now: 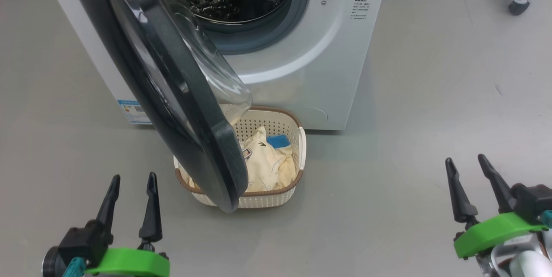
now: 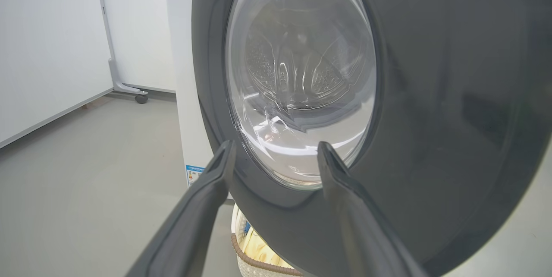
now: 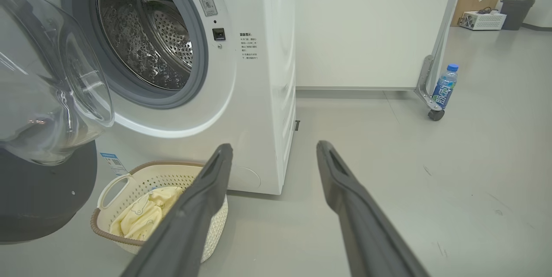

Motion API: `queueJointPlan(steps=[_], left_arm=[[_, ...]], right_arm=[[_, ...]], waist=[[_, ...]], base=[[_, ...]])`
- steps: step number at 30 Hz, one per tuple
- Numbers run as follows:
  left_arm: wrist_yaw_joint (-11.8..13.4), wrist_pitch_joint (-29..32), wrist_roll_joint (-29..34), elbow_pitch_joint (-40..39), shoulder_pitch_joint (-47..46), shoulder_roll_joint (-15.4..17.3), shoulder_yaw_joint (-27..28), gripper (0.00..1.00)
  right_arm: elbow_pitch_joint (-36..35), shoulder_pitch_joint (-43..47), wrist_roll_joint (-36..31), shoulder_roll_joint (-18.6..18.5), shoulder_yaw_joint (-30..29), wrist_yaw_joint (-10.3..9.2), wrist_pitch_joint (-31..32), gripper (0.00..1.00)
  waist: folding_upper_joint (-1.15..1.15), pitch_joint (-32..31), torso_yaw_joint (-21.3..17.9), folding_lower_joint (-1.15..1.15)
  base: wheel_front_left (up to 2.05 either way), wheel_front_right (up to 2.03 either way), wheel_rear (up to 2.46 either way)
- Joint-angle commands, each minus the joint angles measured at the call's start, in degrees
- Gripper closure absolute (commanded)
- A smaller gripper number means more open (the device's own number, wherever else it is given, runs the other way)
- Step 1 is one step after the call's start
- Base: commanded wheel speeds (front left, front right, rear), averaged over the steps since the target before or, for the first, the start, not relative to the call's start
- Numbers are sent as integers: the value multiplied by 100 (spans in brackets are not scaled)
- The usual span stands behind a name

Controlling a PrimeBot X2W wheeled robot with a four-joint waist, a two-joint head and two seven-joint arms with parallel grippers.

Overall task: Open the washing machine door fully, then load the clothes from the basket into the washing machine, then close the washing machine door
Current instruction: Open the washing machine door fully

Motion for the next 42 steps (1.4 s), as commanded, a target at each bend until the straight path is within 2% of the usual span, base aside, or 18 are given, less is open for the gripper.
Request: queueJointPlan(steps=[1,12,13,14,22,27,30,34,38,42], left_arm=[[4,-62,74,-168,-226,71,185,0],[3,-62,146,-105,-333,109,176,0],[3,-62,141,-89,-336,114,169,72],[3,-62,130,-80,-341,119,161,100],[3,-62,-4,-281,-350,127,193,100],[3,-62,31,-1067,-524,147,352,100],[3,-62,119,-1597,-779,245,245,100],[3,66,183,-2179,-1308,458,-203,100],[3,346,146,-2614,-1935,630,-982,100],[2,575,21,-2715,-2484,599,-1654,100]], right_arm=[[-124,-116,-31,-88,137,-2,-77,0],[-86,-185,-59,-83,150,-2,-77,0],[-86,-185,-59,-80,140,-2,-77,0],[-88,-186,-61,-80,131,-2,-77,0],[-86,-157,-67,-53,58,-2,-77,0],[-66,-102,-52,-17,-4,-2,-77,0],[-52,-63,-49,-8,-54,-2,-78,0],[-32,-21,-68,3,-77,-2,-78,0],[-23,-1,-87,24,-80,-2,-78,0],[-4,-24,-86,41,-68,-2,-78,0]], waist=[[0,5,8,0],[0,45,9,0],[0,45,11,0],[0,42,11,0],[0,-9,42,0],[0,-106,99,0],[0,-161,141,0],[0,-230,164,0],[0,-272,160,0],[0,-258,126,0]], base=[[0,0,0],[0,0,0],[0,0,0],[0,0,0],[0,0,0],[0,0,0],[0,0,0],[0,0,0],[0,0,0],[0,0,0]])
